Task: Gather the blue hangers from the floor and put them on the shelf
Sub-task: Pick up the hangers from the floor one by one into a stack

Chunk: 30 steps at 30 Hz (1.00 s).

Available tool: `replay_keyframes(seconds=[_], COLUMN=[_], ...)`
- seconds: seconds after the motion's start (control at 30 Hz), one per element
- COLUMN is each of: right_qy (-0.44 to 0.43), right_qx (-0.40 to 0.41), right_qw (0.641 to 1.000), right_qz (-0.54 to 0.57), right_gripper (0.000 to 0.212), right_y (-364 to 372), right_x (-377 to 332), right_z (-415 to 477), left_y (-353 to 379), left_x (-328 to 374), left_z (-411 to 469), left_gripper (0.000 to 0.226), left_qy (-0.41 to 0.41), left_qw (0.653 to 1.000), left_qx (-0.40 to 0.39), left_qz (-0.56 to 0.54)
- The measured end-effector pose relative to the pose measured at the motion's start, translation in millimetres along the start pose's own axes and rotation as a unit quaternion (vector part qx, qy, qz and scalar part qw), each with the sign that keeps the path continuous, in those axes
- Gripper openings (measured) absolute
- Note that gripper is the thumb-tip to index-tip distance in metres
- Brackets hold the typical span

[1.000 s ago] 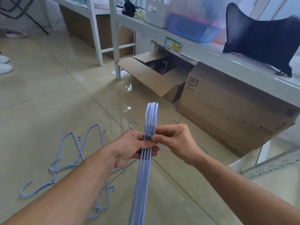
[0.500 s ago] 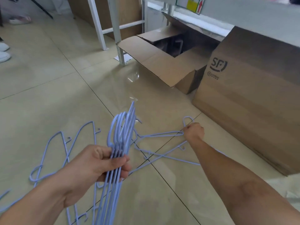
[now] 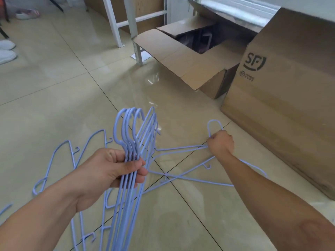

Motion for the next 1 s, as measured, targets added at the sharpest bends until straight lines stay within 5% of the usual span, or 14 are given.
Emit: replay_keyframes(seconds=[0.17,0.33,0.5,0.7,0.83,1.0], right_qy=[-0.158,-0.269,-0.345,-0.326,-0.293,-0.297], right_qx=[0.03,0.008,-0.049,-0.144,-0.181,-0.231], right_qw=[0.985,0.937,0.885,0.842,0.824,0.815], right_qz=[0.059,0.224,0.307,0.405,0.449,0.441], right_gripper=[0.012,0.004,0.008,0.011,0.032,0.022], right_y=[-55.9,-108.9,-133.6,-112.3,-101.3,-89.0], right_x=[-21.7,-50.4,-79.5,-106.5,-112.7,-118.4], right_z=[-58.1,-138.1,-195.2,-233.4,-244.5,-254.6], left_y=[-2.9,11.6,22.8,40.9,35.3,25.1], left_x=[15.2,26.5,30.4,27.5,21.6,14.6], left_z=[-3.0,-7.3,-19.7,-42.5,-50.6,-57.9], left_gripper=[0.073,0.027,0.022,0.015,0.017,0.015], left_qy=[0.025,0.031,0.036,0.061,0.072,0.078], left_qw=[1.0,0.999,0.999,0.997,0.996,0.996], left_qx=[-0.016,-0.016,-0.022,-0.049,-0.045,-0.02], left_qz=[-0.001,0.008,0.01,-0.011,-0.039,-0.029])
Point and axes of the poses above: each hand's wrist, its own z-axis towards the middle knuckle, its own y-axis out of the palm, x = y × z, the point moved 3 cm from there along z, towards the middle knuckle, and after that the axes turned 9 degrees about z, right-handed, at the moved point
